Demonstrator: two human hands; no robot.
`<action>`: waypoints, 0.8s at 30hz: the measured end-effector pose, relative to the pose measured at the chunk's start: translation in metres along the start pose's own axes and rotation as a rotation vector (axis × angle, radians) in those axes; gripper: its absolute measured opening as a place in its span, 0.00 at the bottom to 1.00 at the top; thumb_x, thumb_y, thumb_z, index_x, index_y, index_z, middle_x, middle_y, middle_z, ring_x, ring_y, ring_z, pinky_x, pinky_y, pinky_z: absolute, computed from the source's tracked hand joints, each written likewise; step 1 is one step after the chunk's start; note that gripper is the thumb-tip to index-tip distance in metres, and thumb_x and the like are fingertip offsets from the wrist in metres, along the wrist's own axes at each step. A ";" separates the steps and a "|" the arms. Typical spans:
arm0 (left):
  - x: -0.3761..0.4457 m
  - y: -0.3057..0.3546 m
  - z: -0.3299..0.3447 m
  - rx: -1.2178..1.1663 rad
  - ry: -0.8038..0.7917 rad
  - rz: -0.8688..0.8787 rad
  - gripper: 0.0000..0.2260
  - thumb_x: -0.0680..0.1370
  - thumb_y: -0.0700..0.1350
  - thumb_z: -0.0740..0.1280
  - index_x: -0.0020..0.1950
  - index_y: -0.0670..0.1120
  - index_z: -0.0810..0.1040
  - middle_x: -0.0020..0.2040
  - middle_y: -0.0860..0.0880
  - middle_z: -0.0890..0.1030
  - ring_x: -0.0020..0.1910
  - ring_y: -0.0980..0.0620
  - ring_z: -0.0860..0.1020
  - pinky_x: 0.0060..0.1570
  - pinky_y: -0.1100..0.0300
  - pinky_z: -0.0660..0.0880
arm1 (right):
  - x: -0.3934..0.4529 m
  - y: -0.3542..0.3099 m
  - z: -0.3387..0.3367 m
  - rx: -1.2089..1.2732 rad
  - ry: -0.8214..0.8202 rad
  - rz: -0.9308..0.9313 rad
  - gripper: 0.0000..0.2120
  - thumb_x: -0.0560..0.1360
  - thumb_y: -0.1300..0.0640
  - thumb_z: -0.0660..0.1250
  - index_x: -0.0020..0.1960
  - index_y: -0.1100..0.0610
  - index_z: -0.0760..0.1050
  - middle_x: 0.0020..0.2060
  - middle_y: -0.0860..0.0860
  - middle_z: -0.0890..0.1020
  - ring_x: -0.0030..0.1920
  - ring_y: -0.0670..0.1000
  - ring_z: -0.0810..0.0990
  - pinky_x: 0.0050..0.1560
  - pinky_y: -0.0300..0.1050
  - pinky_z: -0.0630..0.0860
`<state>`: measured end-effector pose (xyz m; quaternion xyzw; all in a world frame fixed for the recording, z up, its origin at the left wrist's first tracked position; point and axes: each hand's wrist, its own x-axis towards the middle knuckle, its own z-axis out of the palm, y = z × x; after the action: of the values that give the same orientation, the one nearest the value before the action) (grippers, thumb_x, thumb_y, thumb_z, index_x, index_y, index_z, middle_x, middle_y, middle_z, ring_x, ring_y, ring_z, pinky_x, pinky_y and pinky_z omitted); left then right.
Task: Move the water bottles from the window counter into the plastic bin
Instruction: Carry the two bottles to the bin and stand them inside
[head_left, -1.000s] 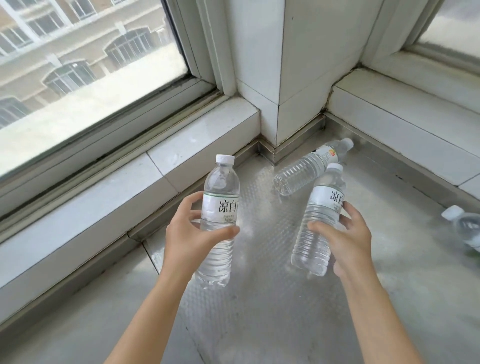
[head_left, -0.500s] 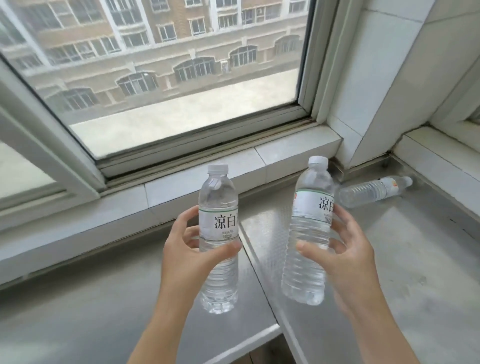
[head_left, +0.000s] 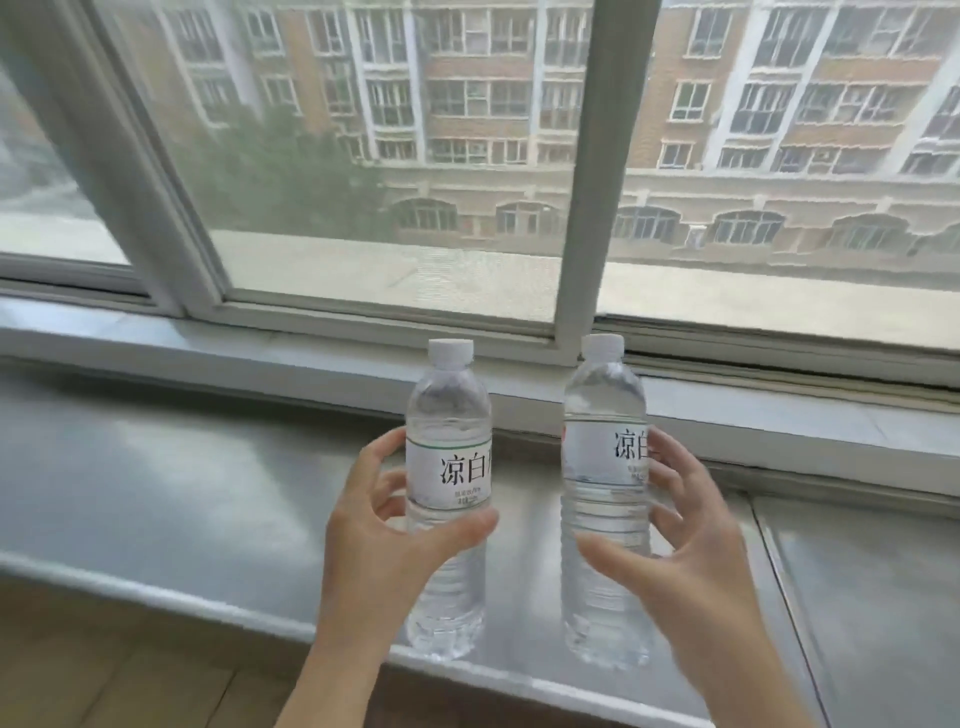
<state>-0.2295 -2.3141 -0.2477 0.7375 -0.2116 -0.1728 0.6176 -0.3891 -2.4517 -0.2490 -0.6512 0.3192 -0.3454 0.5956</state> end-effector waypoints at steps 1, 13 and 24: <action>-0.004 -0.004 -0.021 -0.006 0.052 0.001 0.35 0.56 0.44 0.85 0.53 0.68 0.72 0.48 0.60 0.82 0.44 0.68 0.79 0.39 0.72 0.71 | -0.002 -0.002 0.020 0.008 -0.051 -0.007 0.44 0.57 0.71 0.79 0.60 0.34 0.72 0.53 0.41 0.81 0.54 0.45 0.81 0.48 0.51 0.80; -0.068 -0.035 -0.211 0.014 0.679 0.020 0.39 0.53 0.43 0.87 0.57 0.67 0.75 0.48 0.61 0.84 0.48 0.64 0.81 0.47 0.65 0.73 | -0.033 -0.026 0.239 0.070 -0.737 -0.093 0.44 0.58 0.75 0.77 0.61 0.37 0.72 0.54 0.47 0.80 0.50 0.42 0.81 0.36 0.36 0.79; -0.093 -0.050 -0.340 0.010 1.215 -0.087 0.37 0.53 0.45 0.85 0.55 0.70 0.75 0.49 0.65 0.84 0.50 0.67 0.80 0.48 0.63 0.73 | -0.060 -0.034 0.449 0.134 -1.292 -0.133 0.43 0.56 0.71 0.79 0.59 0.33 0.73 0.52 0.43 0.81 0.52 0.47 0.83 0.45 0.50 0.81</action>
<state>-0.1286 -1.9732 -0.2371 0.7148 0.2083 0.2550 0.6169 -0.0502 -2.1497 -0.2424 -0.7075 -0.1661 0.0602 0.6843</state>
